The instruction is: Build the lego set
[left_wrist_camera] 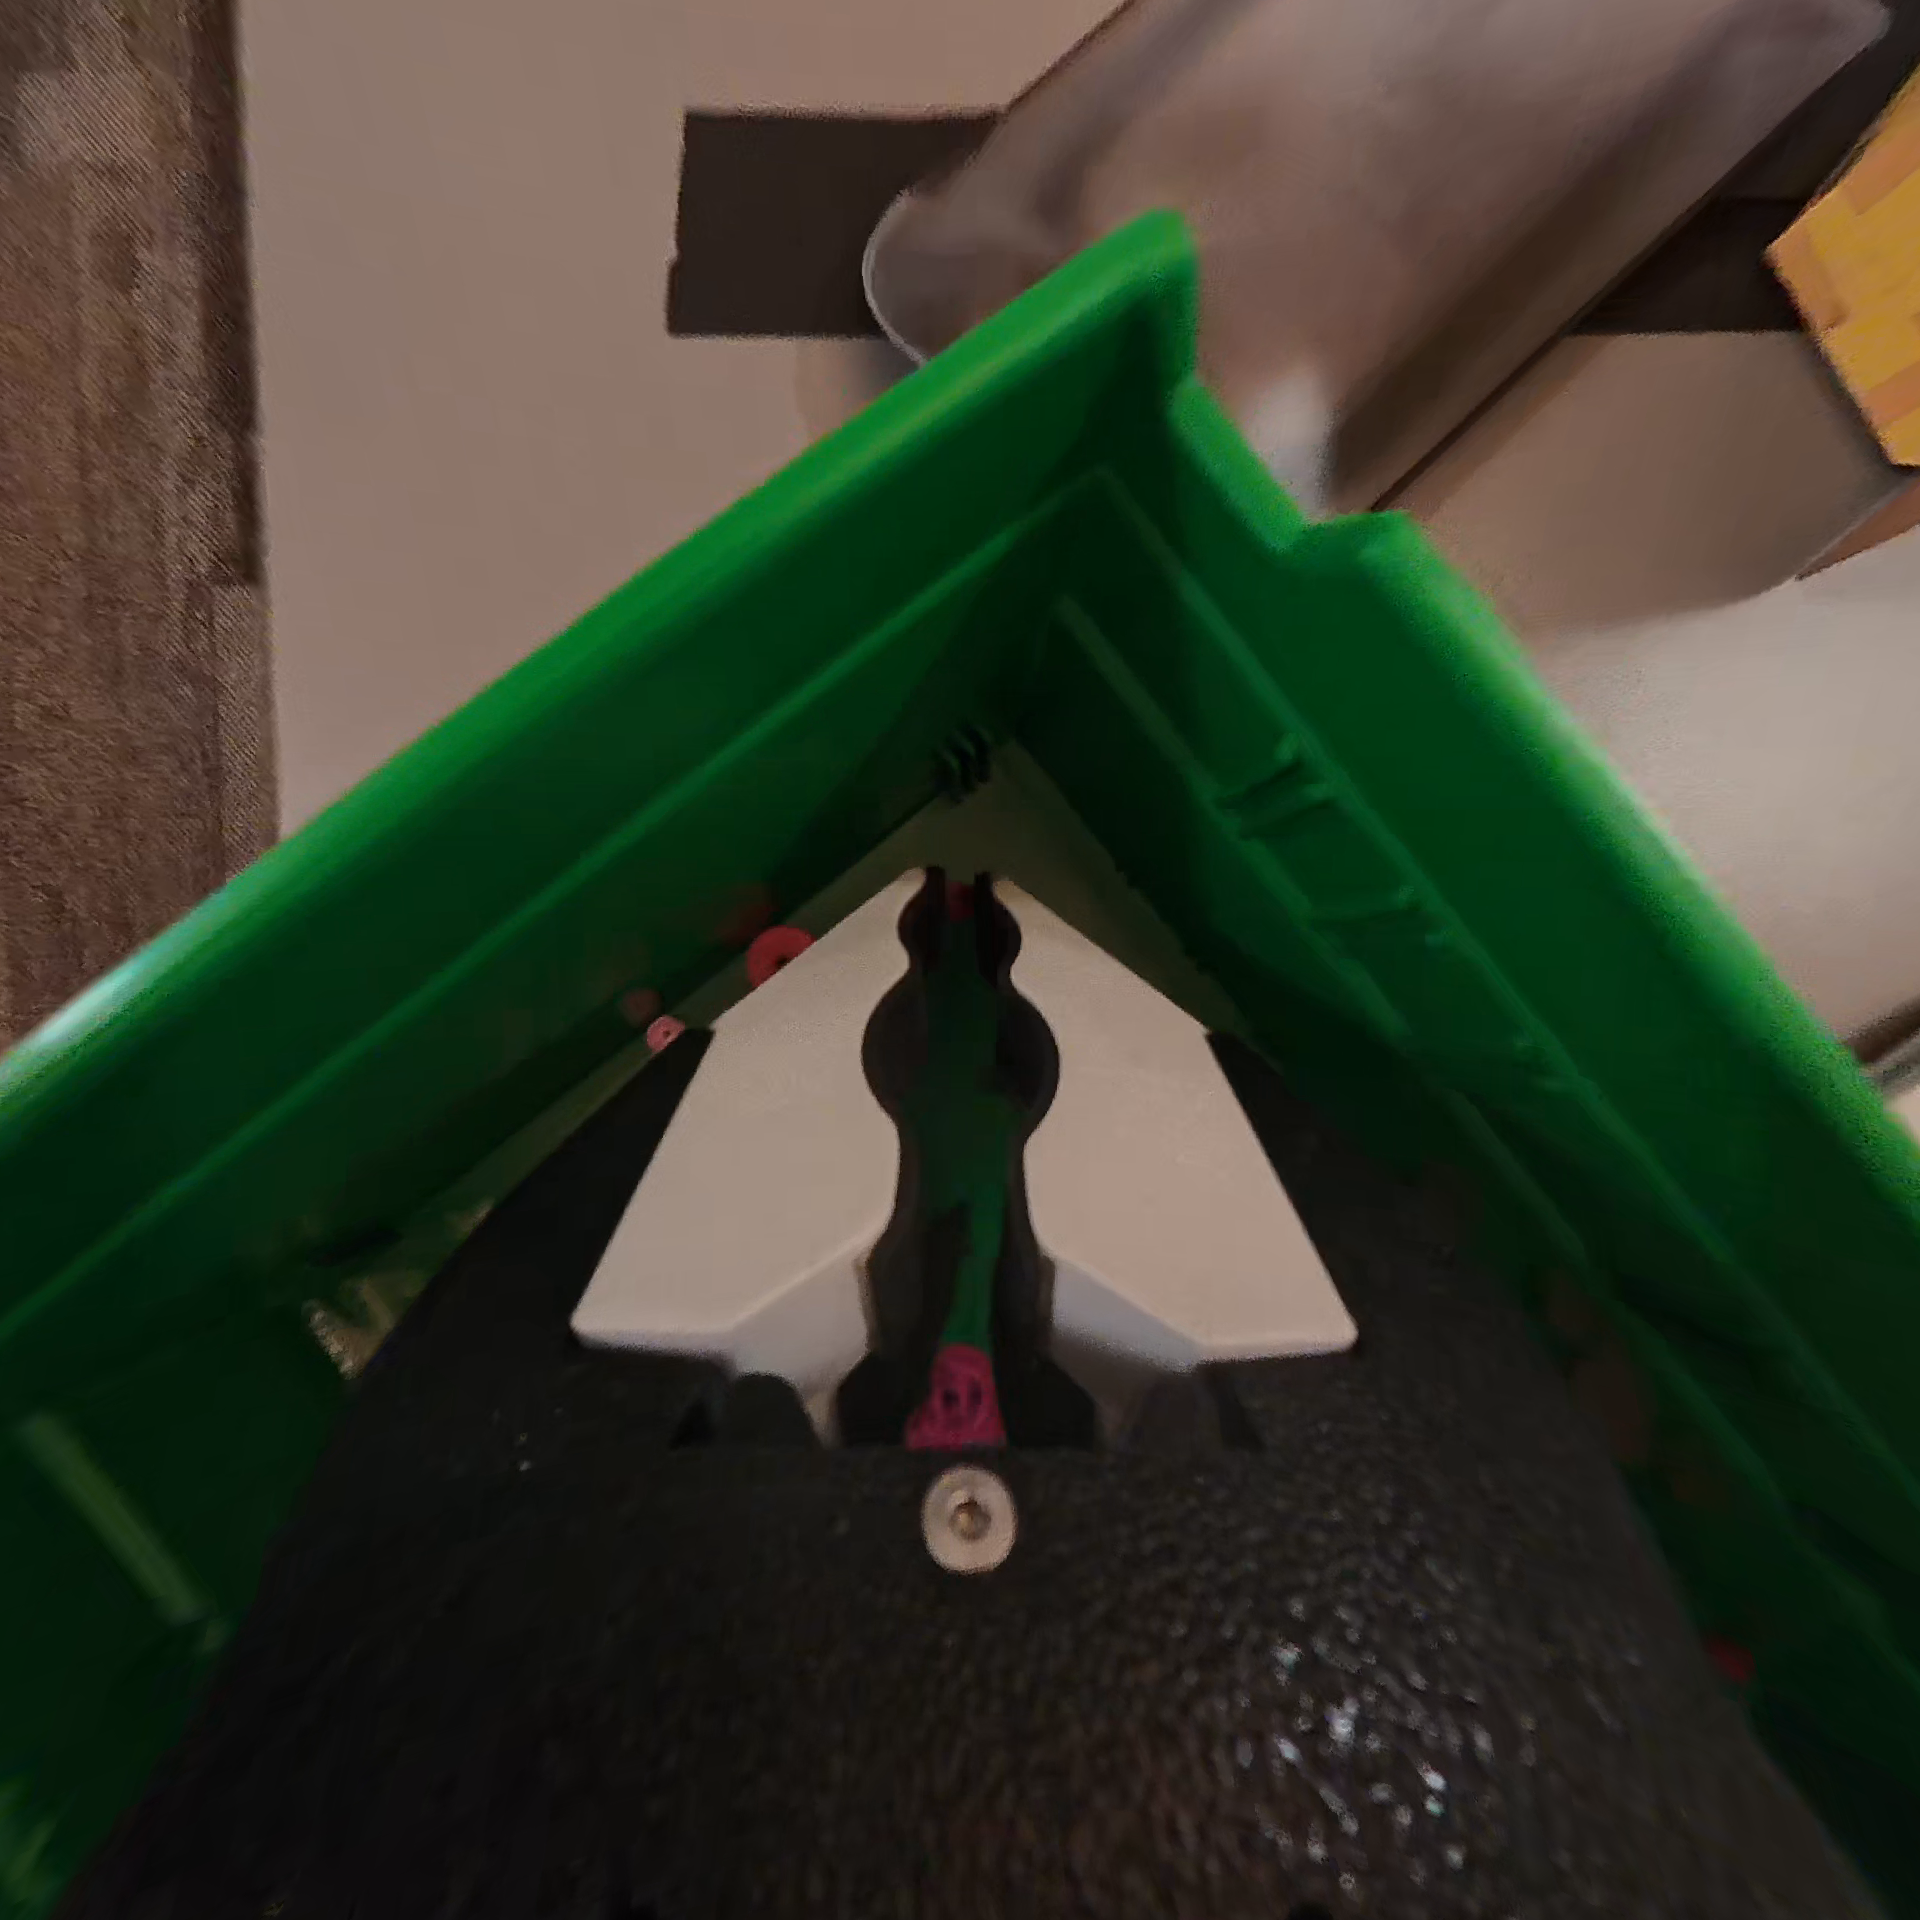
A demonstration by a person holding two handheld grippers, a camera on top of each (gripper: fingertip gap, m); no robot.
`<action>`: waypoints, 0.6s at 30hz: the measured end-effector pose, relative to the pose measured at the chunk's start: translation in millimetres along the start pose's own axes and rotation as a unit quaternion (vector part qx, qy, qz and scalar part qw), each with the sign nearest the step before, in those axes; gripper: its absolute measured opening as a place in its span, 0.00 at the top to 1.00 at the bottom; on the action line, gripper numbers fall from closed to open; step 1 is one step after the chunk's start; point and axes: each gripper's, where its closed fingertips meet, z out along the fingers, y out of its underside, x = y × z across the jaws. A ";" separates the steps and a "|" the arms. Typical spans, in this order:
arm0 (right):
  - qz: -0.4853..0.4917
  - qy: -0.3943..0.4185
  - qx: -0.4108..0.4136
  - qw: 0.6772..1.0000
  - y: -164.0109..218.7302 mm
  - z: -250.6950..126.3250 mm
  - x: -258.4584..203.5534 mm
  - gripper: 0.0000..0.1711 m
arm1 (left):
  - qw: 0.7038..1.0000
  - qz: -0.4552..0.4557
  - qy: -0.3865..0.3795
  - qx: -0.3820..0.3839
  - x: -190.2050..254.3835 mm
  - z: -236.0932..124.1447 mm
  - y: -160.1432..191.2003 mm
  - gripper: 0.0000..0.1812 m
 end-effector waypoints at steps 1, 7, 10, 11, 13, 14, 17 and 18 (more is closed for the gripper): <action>0.001 0.000 0.002 1.000 -0.5 -0.1 0.3 0.98 | 1.000 0.006 -0.006 0.014 0.1 -10.5 -5.2 0.98; 0.009 -0.008 0.011 1.000 -2.5 2.4 -2.1 0.98 | 0.981 0.069 -0.024 0.180 41.5 -125.6 -53.7 0.98; 0.014 -0.014 0.019 1.000 -4.8 2.1 -3.8 0.98 | 0.961 0.128 0.014 0.244 107.3 -181.5 -63.5 0.98; 0.014 -0.015 0.021 1.000 -5.9 1.6 -4.1 0.98 | 0.954 0.153 0.036 0.256 135.1 -194.5 -61.6 0.99; 0.016 -0.015 0.026 0.999 -8.0 0.3 -4.0 0.98 | 0.939 0.202 0.102 0.259 197.8 -209.5 -47.6 0.99; 0.017 -0.015 0.028 0.999 -8.9 -0.3 -3.8 0.98 | 0.931 0.229 0.141 0.248 230.3 -211.0 -35.0 0.99; 0.020 -0.013 0.034 0.999 -11.4 -2.0 -2.1 0.98 | 0.902 0.305 0.250 0.178 318.0 -197.5 20.4 0.99; 0.021 -0.013 0.036 0.999 -12.2 -2.5 -1.8 0.98 | 0.890 0.326 0.285 0.145 342.8 -189.4 43.8 0.99</action>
